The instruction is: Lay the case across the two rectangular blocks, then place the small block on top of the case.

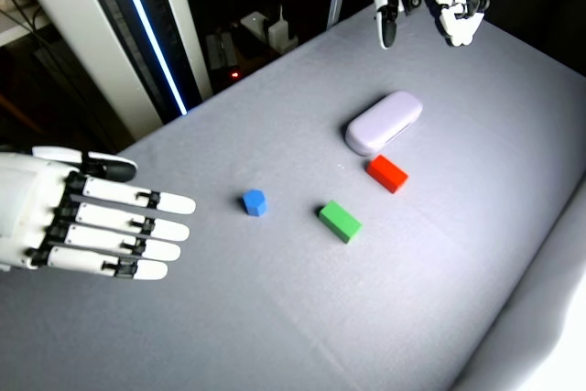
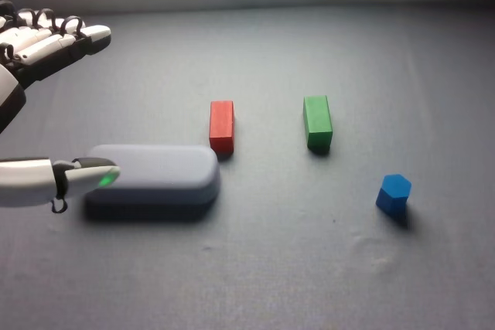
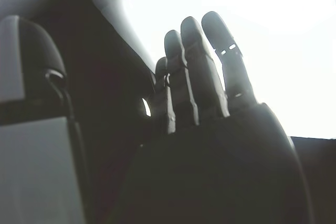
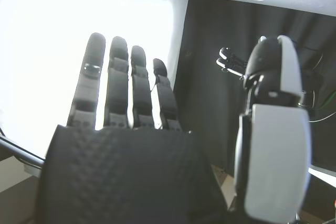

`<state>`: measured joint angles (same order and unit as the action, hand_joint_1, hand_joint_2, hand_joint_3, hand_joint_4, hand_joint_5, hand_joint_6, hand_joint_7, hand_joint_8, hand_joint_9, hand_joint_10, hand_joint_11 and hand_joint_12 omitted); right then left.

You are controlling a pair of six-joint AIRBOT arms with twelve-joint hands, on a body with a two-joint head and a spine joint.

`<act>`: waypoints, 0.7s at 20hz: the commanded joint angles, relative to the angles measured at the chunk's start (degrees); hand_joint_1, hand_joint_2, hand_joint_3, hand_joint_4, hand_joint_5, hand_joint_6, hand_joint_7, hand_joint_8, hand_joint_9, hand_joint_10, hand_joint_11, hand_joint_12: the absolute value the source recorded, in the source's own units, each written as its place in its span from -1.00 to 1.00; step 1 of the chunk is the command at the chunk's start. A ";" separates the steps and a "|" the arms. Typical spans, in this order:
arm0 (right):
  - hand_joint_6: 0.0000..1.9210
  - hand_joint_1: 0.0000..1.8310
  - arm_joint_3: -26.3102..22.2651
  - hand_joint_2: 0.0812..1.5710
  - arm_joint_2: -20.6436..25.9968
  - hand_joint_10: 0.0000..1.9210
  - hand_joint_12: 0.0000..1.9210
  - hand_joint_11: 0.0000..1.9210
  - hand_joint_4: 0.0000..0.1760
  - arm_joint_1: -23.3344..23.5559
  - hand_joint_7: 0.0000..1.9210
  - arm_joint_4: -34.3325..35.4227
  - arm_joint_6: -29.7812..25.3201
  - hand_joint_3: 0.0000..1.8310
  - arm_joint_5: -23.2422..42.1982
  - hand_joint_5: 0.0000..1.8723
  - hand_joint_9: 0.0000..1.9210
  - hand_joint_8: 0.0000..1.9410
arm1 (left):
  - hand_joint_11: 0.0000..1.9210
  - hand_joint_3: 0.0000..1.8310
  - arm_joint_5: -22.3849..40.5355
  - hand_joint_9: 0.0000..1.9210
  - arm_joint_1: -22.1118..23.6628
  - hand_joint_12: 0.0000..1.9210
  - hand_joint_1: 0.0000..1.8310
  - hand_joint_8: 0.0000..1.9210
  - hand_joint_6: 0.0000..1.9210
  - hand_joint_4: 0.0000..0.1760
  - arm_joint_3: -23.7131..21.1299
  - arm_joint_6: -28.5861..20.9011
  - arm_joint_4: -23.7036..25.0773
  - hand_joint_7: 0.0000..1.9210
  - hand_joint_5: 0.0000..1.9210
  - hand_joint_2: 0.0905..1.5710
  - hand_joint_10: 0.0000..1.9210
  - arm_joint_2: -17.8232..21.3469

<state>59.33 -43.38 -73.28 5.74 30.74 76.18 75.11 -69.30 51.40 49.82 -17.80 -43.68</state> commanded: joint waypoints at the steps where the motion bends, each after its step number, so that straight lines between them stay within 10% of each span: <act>1: -0.99 -0.10 0.37 0.56 0.06 -0.98 -0.20 -0.95 -1.00 0.77 -0.68 1.46 -0.35 -1.00 6.76 -0.60 -0.67 -1.00 | -1.00 -0.98 7.00 -0.83 0.88 -0.69 -0.35 -1.00 -1.00 0.16 0.20 -0.06 0.14 -0.79 -0.77 0.06 -0.99 0.39; 7: -1.00 -0.09 0.93 0.56 0.04 -0.99 -0.17 -0.94 -1.00 1.61 -0.68 -0.28 -0.35 -1.00 4.28 -0.59 -0.66 -1.00 | -1.00 -1.00 -4.75 -0.87 7.34 -0.58 -0.27 -1.00 -1.00 -0.02 3.02 0.02 5.84 -0.84 -0.91 0.00 -1.00 -0.56; 8: -0.99 -0.09 0.94 0.56 0.04 -0.99 -0.17 -0.94 -1.00 1.63 -0.67 -0.31 -0.35 -1.00 4.23 -0.59 -0.66 -0.99 | -1.00 -1.00 -6.33 -0.88 7.99 -0.62 -0.30 -1.00 -1.00 0.29 3.40 0.07 6.40 -0.87 -0.97 0.02 -1.00 -0.73; 14: -1.00 -0.13 0.94 0.56 0.05 -1.00 -0.16 -0.94 -1.00 1.78 -0.67 -0.77 -0.40 -1.00 3.89 -0.58 -0.66 -1.00 | -1.00 -1.00 -22.47 -0.87 13.54 -0.59 -0.35 -1.00 -1.00 0.66 8.08 0.07 10.98 -0.85 -0.95 0.01 -1.00 -3.36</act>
<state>60.05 -43.55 -72.05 3.49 30.65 73.38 47.90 -56.31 59.46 49.87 -6.63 -47.11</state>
